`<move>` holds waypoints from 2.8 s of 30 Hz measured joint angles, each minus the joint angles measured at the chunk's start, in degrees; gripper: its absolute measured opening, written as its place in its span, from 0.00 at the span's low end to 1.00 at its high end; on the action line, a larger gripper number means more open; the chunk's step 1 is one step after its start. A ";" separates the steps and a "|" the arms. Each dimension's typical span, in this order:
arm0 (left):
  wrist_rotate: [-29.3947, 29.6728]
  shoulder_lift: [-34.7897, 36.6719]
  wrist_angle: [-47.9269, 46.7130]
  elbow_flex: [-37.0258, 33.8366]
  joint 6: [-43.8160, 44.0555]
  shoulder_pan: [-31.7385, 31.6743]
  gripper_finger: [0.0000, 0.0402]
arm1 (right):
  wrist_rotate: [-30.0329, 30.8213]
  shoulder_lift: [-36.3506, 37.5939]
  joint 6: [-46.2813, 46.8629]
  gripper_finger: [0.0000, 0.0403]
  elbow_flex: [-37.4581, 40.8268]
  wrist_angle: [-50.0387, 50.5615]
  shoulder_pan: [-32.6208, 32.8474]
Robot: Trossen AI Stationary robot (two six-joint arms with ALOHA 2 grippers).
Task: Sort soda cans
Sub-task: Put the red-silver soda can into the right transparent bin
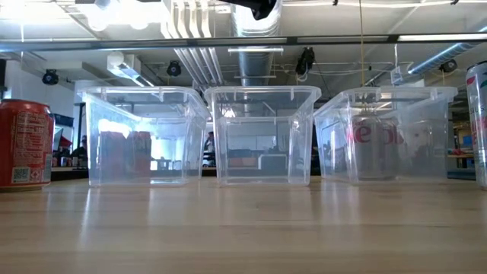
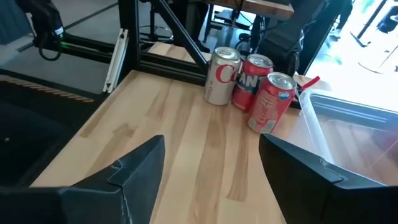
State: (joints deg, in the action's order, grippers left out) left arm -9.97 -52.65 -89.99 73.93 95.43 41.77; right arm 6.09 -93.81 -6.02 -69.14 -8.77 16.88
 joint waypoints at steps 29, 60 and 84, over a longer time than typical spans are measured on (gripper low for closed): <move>2.55 3.69 -0.04 -9.51 -4.21 0.79 0.81 | -0.03 -0.05 2.54 0.69 0.00 -0.49 -0.02; 0.98 0.40 -0.07 -9.28 5.28 0.83 0.81 | -0.03 -0.05 2.51 0.68 0.02 -0.49 -0.02; -0.43 -5.03 0.03 -2.48 11.30 1.08 0.81 | -0.03 -0.05 2.55 0.71 0.02 -0.47 -0.02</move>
State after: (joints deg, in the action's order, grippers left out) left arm -10.40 -57.68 -89.96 71.44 106.74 42.85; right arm 6.07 -93.86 -3.47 -69.12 -9.24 16.86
